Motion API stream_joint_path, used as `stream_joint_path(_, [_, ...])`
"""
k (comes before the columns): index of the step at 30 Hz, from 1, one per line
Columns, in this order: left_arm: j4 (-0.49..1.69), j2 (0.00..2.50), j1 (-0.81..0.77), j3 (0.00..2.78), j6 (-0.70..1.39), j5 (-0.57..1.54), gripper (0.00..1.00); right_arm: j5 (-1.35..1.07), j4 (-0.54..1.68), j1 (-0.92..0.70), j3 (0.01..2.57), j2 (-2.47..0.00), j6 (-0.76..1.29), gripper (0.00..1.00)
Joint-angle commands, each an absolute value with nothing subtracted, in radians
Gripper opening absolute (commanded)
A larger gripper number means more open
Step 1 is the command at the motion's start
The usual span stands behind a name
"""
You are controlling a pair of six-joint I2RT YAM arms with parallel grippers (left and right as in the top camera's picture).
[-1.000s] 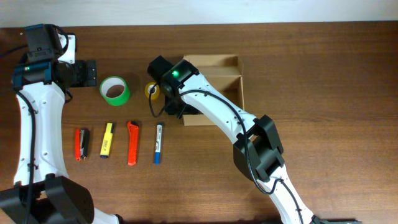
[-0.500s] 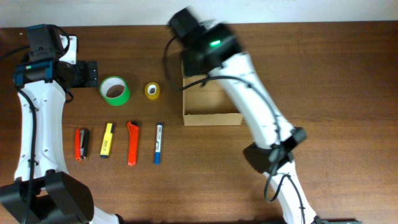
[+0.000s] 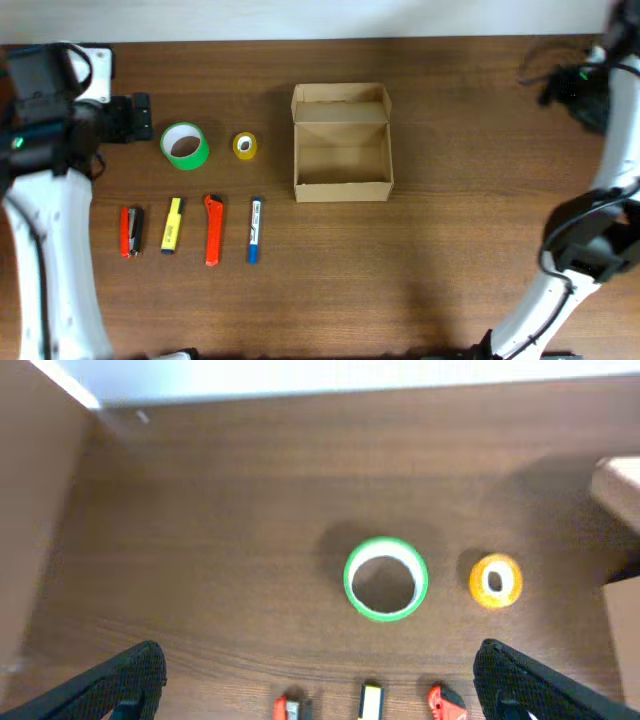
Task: Pack container
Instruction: 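Release the box and retract the right gripper to the right, then reach the left gripper to the green tape roll and grasp it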
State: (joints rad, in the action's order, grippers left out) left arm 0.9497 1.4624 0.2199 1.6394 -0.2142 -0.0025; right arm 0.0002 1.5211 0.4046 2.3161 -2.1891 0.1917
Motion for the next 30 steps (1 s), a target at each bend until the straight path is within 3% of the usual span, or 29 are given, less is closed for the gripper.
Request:
stream_joint_path(1, [0.974, 1.351, 0.216, 1.666, -0.23, 0.012, 1.0, -0.076, 1.554, 0.469, 2.292, -2.149, 0.109, 0.89])
stream_joint_path(3, [0.993, 1.298, 0.216, 1.666, -0.226, 0.027, 1.0, -0.076, 1.567, 0.51, 2.291, -2.149, 0.11, 0.99])
stream_joint_path(8, [1.068, 1.33, 0.242, 1.666, -0.226, 0.134, 1.0, -0.075, 1.566, 0.538, 2.292, -2.149, 0.112, 0.99])
stream_joint_path(12, [1.153, 1.524, 0.245, 1.723, -0.21, 0.089, 1.0, -0.075, 1.566, 0.538, 2.292, -2.149, 0.112, 0.99])
stream_joint_path(16, [1.374, 1.824, 0.236, 2.0, -0.236, 0.141, 1.0, -0.075, 1.566, 0.538, 2.292, -2.149, 0.112, 0.99])
stream_joint_path(20, [1.563, 2.122, 0.208, 2.321, -0.299, 0.155, 0.91, -0.075, 1.566, 0.538, 2.292, -2.149, 0.112, 0.99])
stream_joint_path(27, [1.563, 2.221, 0.107, 2.336, -0.471, 0.117, 0.89, -0.075, 1.566, 0.538, 2.292, -2.149, 0.112, 0.99])
stream_joint_path(30, [1.523, 2.289, 0.062, 2.336, -0.496, 0.081, 0.77, -0.075, 1.566, 0.538, 2.292, -2.149, 0.112, 0.99])
